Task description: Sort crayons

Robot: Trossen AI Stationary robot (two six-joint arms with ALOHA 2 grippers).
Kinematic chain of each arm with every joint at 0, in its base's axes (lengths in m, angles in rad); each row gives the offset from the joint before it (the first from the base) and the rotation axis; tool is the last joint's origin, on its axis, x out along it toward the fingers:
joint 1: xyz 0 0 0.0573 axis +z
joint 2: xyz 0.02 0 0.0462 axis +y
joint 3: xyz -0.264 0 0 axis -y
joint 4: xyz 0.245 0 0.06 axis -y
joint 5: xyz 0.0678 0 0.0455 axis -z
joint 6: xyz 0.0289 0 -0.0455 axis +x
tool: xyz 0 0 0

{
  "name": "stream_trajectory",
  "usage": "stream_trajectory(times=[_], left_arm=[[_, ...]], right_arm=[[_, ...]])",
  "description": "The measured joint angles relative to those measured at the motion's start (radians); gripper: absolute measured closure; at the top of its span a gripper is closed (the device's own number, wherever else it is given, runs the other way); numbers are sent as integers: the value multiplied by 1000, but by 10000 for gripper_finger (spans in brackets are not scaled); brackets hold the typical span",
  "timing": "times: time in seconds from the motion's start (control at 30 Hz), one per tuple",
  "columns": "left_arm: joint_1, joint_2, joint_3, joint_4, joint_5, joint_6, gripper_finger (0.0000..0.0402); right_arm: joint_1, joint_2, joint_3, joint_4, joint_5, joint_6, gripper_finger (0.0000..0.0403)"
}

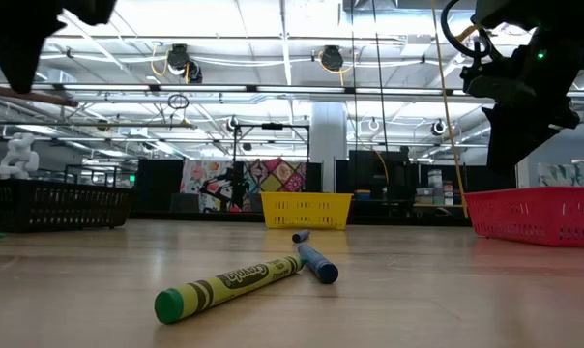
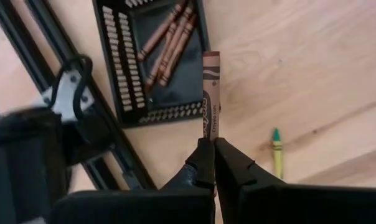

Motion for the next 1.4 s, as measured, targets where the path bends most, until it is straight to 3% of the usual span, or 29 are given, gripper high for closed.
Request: stream_trajectory(times=[0.5, 0.77, 0.93, 1.4], left_arm=[[258, 0, -164, 26, 7, 300, 401], [375, 1, -300, 180, 21, 424, 401], [425, 1, -349, 295, 35, 496, 401], [480, 1, -352, 310, 29, 588, 401]], right_arm=[[0, 0, 0, 2, -5, 0, 309], [0, 0, 0, 3, -5, 1, 309], [0, 0, 0, 3, -6, 5, 309], [0, 0, 0, 5, -6, 23, 309]])
